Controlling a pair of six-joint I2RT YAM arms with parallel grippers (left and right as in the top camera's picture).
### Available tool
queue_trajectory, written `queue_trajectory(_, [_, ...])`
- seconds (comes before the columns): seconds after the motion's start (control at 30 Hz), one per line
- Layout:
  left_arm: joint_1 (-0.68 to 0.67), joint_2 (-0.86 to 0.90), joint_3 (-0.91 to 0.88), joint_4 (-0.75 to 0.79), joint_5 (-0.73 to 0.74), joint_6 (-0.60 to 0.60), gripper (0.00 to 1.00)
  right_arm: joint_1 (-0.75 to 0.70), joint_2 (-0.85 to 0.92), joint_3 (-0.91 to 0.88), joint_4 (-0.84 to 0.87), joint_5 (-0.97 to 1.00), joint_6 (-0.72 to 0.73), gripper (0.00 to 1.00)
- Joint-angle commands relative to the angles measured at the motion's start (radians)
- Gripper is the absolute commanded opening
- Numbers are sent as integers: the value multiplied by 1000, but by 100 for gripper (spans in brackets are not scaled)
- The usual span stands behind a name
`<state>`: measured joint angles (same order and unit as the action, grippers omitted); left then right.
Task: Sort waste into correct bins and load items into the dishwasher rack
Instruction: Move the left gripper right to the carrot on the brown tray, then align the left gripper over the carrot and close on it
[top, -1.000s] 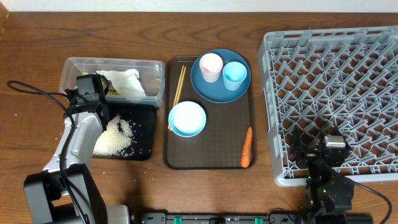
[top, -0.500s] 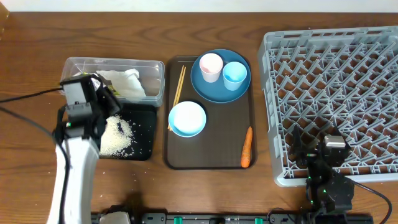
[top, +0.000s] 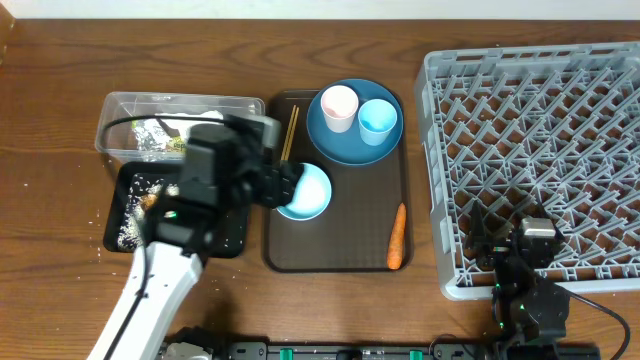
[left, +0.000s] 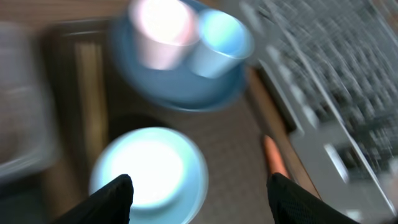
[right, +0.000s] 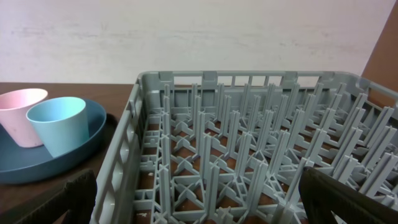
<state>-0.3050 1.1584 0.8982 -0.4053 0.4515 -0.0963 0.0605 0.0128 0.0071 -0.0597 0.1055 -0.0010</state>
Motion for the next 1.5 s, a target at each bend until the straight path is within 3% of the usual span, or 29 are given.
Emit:
queue_trajectory(0.0, [-118, 69, 23, 41, 37, 100, 70, -7, -1, -2, -3, 10, 4, 99])
queue_trajectory(0.3, [-353, 329, 23, 288, 32, 103, 69, -7, -1, -2, -3, 10, 4, 99])
queue_trajectory(0.63, [-469, 517, 23, 342, -105, 104, 68, -7, -1, -2, -3, 10, 4, 99])
queue_trajectory(0.97, [-540, 576, 23, 399, -107, 105, 68, -7, -1, -2, -3, 10, 4, 99])
queue_trajectory(1.17, [-574, 576, 22, 392, -245, 128, 63, -7, -1, -2, -3, 10, 4, 99])
queue_trajectory(1.47, [-621, 576, 22, 391, -256, 134, 63, -7, -1, -2, -3, 10, 4, 99])
